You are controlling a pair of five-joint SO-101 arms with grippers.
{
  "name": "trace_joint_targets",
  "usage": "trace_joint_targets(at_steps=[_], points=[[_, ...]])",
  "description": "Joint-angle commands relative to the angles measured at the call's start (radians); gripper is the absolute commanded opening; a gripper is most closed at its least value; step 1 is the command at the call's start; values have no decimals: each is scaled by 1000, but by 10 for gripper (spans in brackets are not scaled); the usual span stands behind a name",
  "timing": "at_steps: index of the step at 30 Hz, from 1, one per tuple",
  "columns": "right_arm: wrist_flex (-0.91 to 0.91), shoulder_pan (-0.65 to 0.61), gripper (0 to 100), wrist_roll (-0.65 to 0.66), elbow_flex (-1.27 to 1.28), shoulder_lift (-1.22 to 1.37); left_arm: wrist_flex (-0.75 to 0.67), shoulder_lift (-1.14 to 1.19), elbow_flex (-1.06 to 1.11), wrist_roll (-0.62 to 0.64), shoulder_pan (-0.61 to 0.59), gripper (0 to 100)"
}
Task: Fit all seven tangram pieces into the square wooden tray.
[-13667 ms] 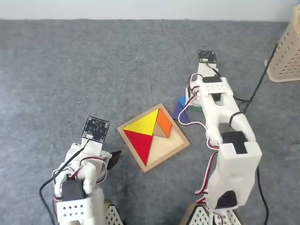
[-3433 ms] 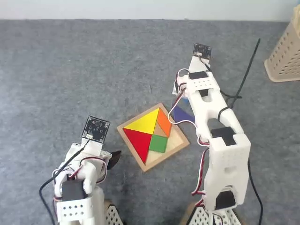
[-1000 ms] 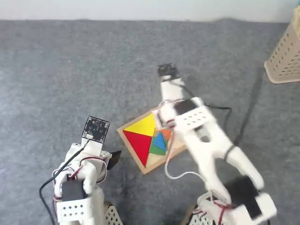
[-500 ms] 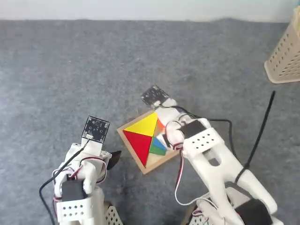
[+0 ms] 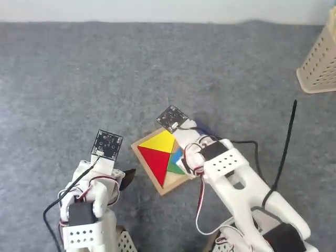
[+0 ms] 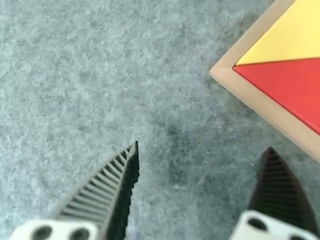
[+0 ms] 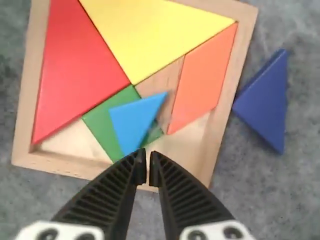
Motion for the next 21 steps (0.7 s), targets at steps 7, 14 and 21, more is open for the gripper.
trace_joint_targets(at_steps=[7, 14, 21], points=[[-13, -7, 7, -2, -54, 64, 0, -14, -5, -5, 5, 353], [-25, -13, 7, -26, -78, 119, 0, -14, -5, -5, 5, 353], [-48, -48, 7, -29, -109, 131, 0, -14, -5, -5, 5, 353]])
